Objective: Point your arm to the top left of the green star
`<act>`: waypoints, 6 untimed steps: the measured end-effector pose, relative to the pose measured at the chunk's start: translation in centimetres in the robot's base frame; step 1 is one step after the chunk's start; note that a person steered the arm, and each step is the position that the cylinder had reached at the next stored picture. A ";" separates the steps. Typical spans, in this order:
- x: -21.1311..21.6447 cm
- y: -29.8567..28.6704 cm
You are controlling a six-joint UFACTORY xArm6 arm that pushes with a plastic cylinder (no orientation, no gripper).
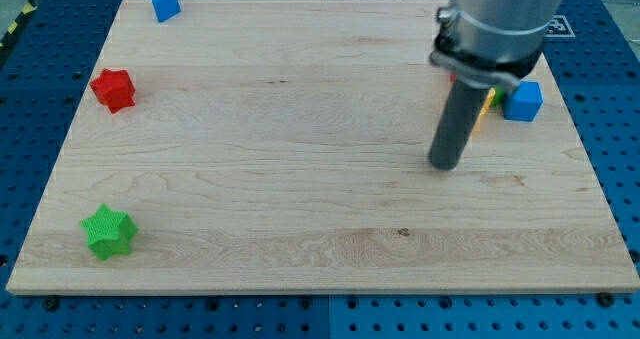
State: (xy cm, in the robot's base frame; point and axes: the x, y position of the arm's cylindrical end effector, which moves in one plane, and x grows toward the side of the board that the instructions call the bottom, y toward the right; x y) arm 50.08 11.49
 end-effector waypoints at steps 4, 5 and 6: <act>1.8 -11.2; 0.1 -20.5; 0.0 -31.9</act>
